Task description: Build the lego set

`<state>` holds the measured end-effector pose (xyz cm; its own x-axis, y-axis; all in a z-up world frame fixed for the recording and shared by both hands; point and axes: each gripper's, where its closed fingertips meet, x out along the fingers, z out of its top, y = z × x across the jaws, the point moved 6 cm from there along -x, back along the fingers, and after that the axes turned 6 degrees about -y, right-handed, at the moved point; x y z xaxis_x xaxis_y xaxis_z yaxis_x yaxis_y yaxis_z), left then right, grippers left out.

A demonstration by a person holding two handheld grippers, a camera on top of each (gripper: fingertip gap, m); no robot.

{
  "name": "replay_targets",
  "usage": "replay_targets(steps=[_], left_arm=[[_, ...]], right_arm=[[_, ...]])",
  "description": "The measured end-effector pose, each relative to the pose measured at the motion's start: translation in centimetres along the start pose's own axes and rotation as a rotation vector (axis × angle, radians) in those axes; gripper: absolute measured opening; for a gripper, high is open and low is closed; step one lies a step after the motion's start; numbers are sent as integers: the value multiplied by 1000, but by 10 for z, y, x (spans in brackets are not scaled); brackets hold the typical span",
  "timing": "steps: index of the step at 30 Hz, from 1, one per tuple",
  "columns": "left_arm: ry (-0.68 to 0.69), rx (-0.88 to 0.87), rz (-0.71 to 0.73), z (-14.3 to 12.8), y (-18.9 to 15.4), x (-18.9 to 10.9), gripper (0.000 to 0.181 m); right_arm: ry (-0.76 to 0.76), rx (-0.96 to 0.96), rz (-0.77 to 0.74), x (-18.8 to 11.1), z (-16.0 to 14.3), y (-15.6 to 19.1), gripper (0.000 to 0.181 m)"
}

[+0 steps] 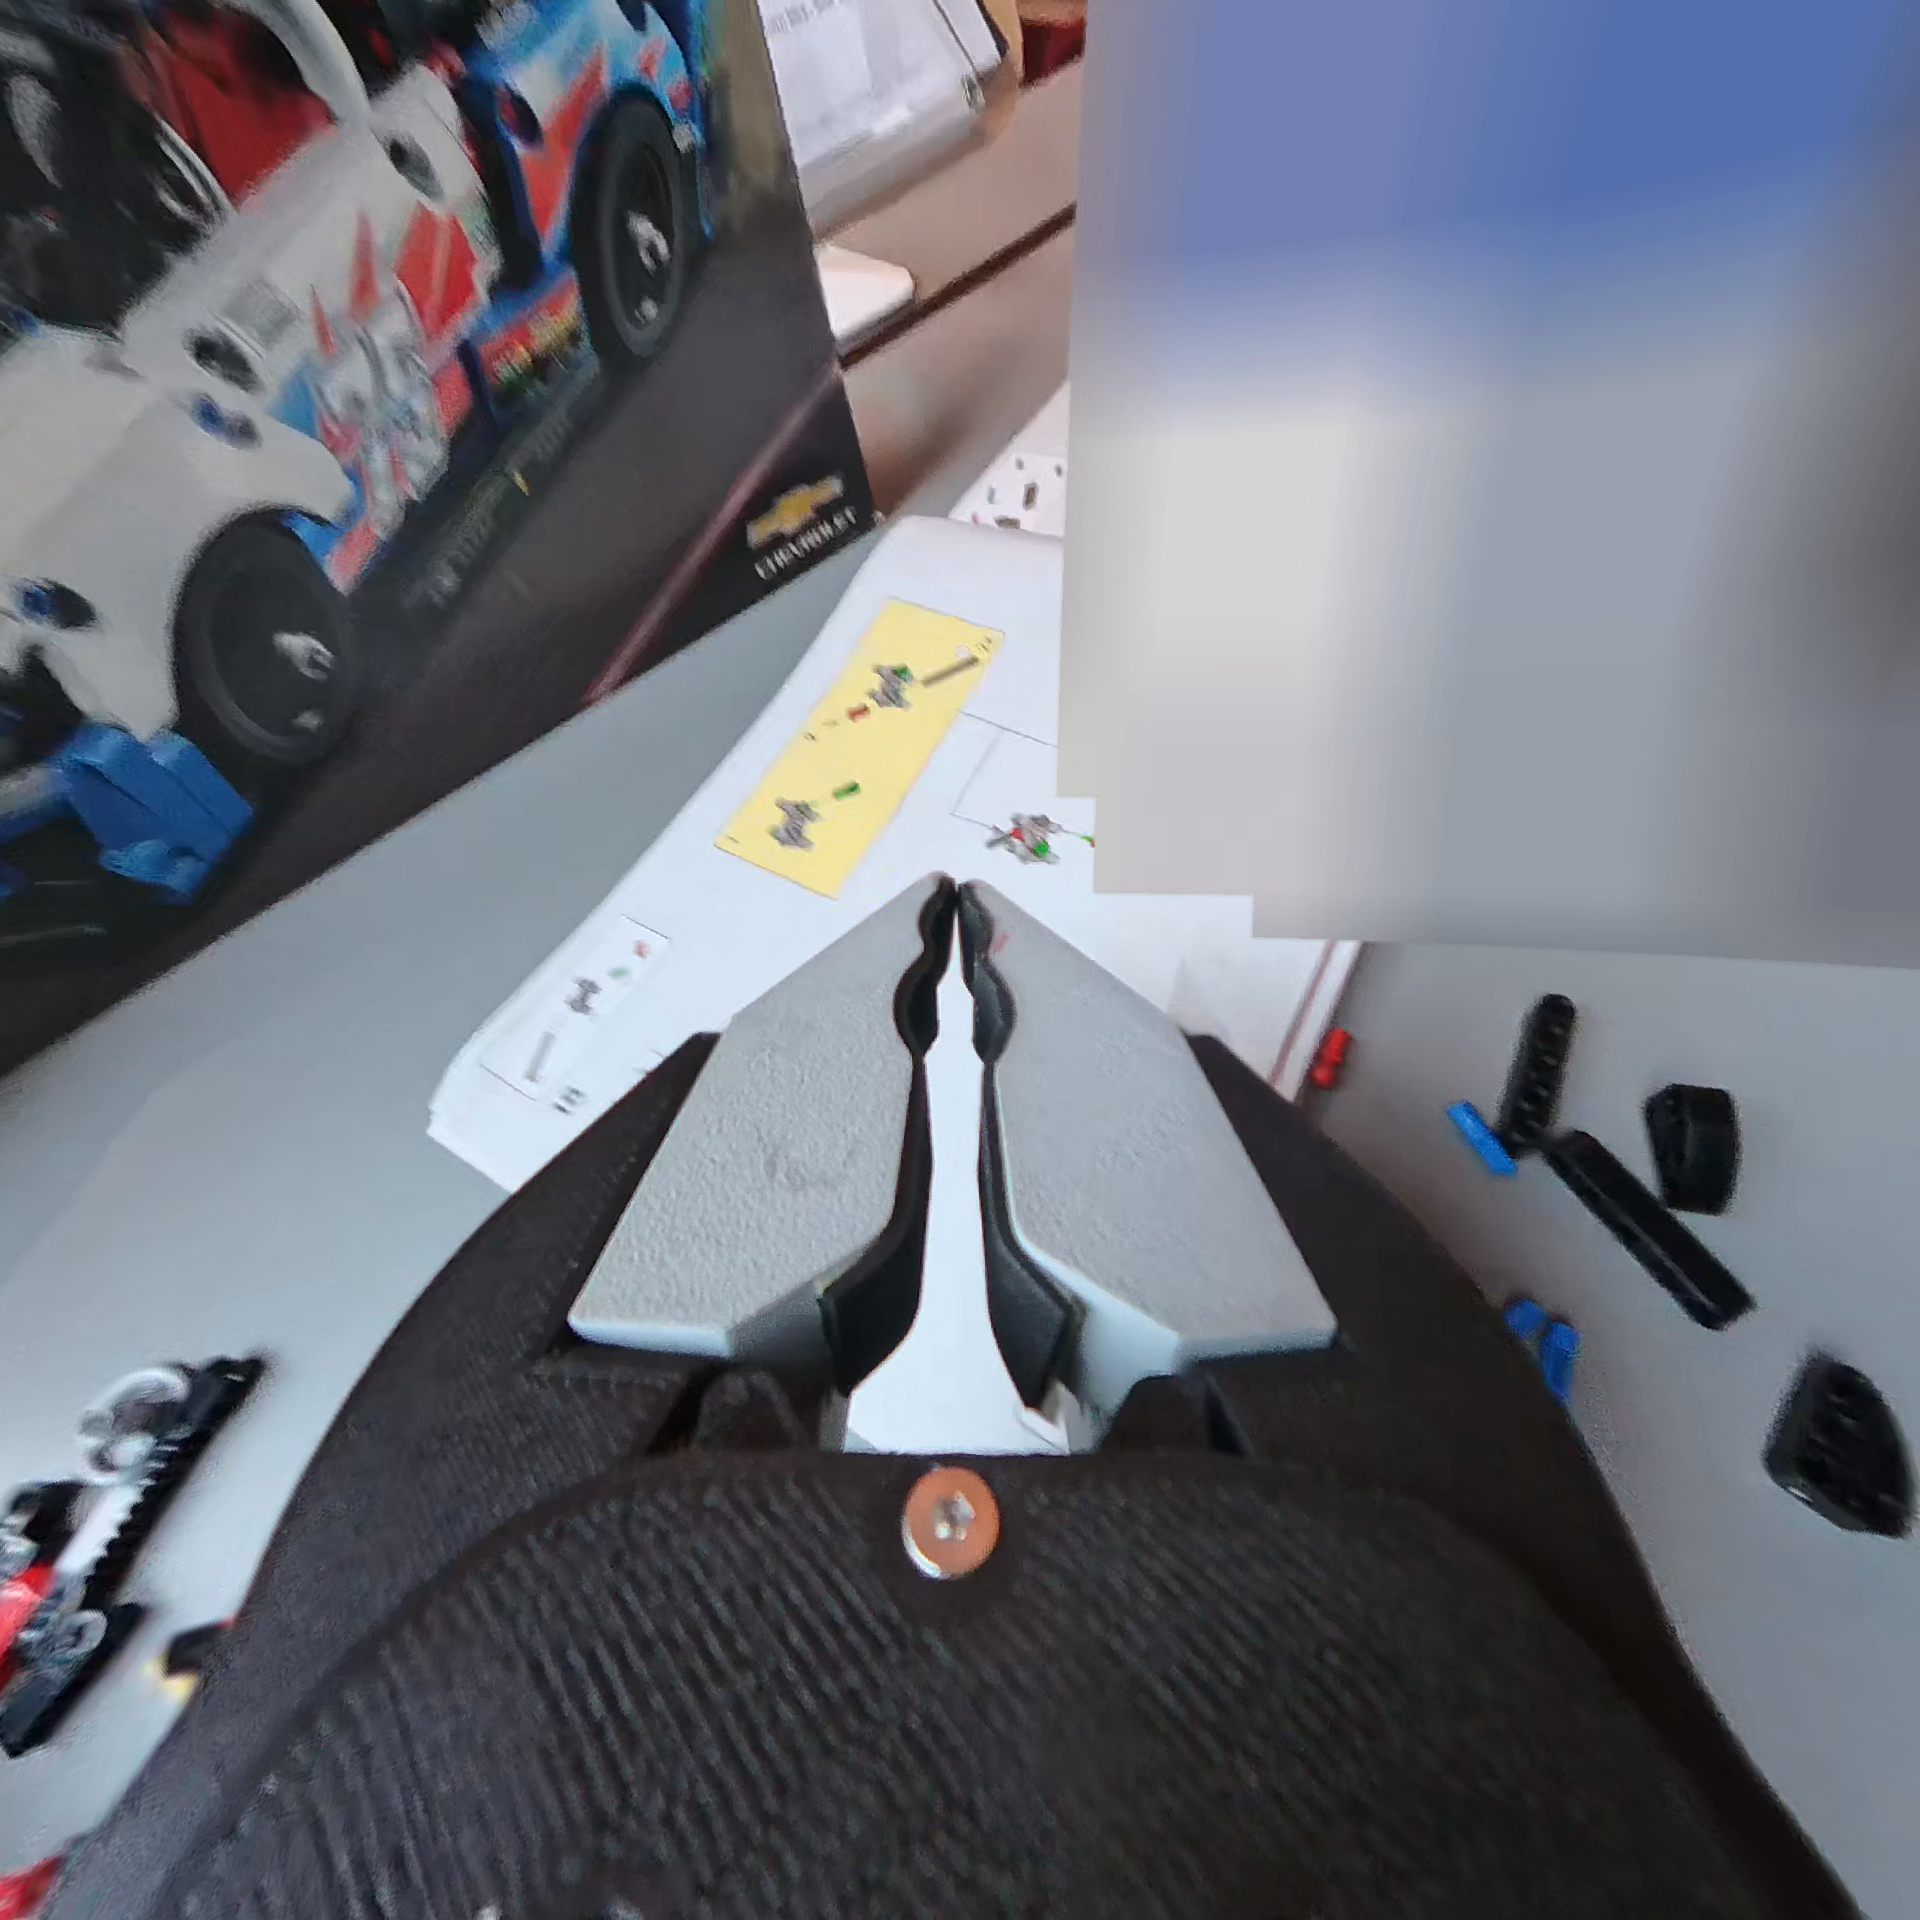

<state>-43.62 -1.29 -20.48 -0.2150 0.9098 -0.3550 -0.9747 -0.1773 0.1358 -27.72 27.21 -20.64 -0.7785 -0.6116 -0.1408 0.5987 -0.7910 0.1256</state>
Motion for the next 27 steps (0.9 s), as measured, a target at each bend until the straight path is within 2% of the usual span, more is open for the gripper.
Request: replay_targets(steps=[3,6,8,12,16,23,27], left_arm=[[145,-114,-111,-12,-14,-1,8],[328,-88,-133,-32,-25,-11,13],[394,-62,-128,-39,-31,-21,10],[406,-86,-146,-33,-44,-45,8],[480,-85,-180,-39,-59,-60,10],[532,-70,-202,-52,-73,-59,13],[525,-56,-182,-52,-73,-57,5]], right_arm=[[2,-6,-14,0,0,-1,0],[-1,-5,-30,-1,0,-3,0],[1,-14,-46,-1,0,-4,0],[8,-36,-63,-1,1,-3,0],[12,-58,-74,0,1,0,0],[11,-77,-91,-1,2,1,0],[6,-77,-97,-2,3,1,0]])
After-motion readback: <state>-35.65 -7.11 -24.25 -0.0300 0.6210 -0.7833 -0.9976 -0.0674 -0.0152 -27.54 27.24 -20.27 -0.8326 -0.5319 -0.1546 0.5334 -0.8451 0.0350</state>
